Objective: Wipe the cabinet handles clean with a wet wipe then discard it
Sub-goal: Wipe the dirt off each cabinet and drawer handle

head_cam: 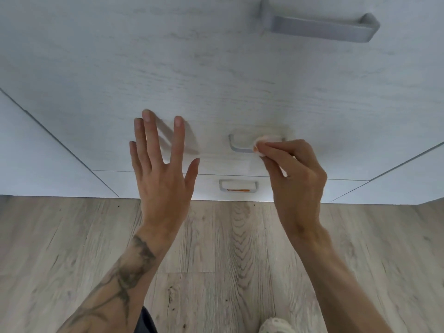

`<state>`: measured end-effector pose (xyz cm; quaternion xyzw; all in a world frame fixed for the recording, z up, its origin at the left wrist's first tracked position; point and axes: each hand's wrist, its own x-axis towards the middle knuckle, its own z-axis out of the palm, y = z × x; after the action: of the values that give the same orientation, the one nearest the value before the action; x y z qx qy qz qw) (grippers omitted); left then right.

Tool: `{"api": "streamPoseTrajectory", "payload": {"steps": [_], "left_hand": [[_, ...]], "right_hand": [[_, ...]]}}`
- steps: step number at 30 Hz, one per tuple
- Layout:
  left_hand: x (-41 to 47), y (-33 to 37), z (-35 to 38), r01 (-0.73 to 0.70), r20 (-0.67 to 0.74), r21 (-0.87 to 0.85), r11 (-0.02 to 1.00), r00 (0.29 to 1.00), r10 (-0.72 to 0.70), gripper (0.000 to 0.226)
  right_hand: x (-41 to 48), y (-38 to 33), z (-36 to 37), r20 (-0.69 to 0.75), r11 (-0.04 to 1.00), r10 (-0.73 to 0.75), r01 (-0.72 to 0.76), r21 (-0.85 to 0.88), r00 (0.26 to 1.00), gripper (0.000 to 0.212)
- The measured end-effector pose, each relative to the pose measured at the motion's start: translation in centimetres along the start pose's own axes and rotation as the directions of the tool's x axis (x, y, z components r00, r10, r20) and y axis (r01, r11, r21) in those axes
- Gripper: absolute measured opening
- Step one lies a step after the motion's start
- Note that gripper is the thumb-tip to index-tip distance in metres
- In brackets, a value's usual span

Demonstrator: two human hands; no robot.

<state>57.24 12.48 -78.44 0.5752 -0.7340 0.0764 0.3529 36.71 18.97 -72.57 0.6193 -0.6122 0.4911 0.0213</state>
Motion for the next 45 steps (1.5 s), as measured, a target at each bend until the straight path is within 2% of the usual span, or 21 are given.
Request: {"api": "streamPoseTrajectory", "payload": {"steps": [2,4,9,11,16,18,21,25,29,33,39,45], "left_hand": [[0.0,0.1,-0.1,0.006,0.002,0.003,1.000,1.000,-0.006,0.091],[0.0,0.3,-0.3,0.004,0.008,-0.002,1.000,1.000,-0.004,0.092],[-0.3,0.1,-0.9,-0.012,0.045,-0.016,1.000,0.999,0.013,0.088],[-0.7,-0.2,-1.0,-0.019,0.077,-0.005,1.000,0.997,0.019,0.089],[-1.4,0.0,-0.8,-0.009,0.143,0.014,1.000,0.990,0.007,0.091],[-1.6,0.1,-0.6,-0.004,0.148,0.006,1.000,0.989,0.003,0.090],[-1.6,-0.1,-0.3,-0.010,0.148,0.011,1.000,0.989,0.008,0.087],[-1.7,-0.5,0.0,-0.012,0.156,0.020,1.000,0.988,0.009,0.085],[-1.5,-0.6,0.3,-0.007,0.155,0.012,1.000,0.988,0.005,0.087],[-1.4,-0.6,0.4,-0.005,0.159,0.023,1.000,0.987,0.001,0.094],[-1.3,-0.8,0.5,-0.019,0.156,0.025,1.000,0.988,0.014,0.097],[-1.3,-0.6,0.6,-0.007,0.154,0.017,1.000,0.988,0.004,0.096]], "right_hand": [[0.4,-0.5,0.4,0.075,0.998,-0.052,0.049,0.032,0.996,0.020],[0.4,-0.1,0.2,0.076,0.995,-0.093,0.094,-0.014,0.993,0.020],[-1.8,4.0,-1.8,-0.166,0.994,0.008,-0.027,-0.108,0.986,0.019],[-3.7,5.3,-1.7,-0.210,0.989,0.036,-0.065,-0.132,0.977,0.016],[-9.3,7.5,1.2,0.006,0.978,0.203,-0.202,-0.054,0.979,0.016],[-9.9,8.0,2.5,0.043,0.967,0.252,-0.250,-0.046,0.967,0.016],[-9.3,8.8,4.1,0.081,0.962,0.272,-0.270,-0.040,0.959,0.021],[-9.3,9.4,5.0,0.226,0.965,0.261,-0.258,-0.045,0.938,0.029],[-9.2,9.4,5.5,0.232,0.973,0.231,-0.230,-0.032,0.945,0.026],[-8.9,8.1,6.7,0.335,0.991,0.133,-0.130,-0.030,0.933,0.023],[-9.1,9.7,5.4,0.215,0.974,0.188,-0.154,-0.166,0.958,0.028],[-8.8,8.2,7.6,0.300,0.990,0.089,-0.051,-0.133,0.950,0.023]]}}
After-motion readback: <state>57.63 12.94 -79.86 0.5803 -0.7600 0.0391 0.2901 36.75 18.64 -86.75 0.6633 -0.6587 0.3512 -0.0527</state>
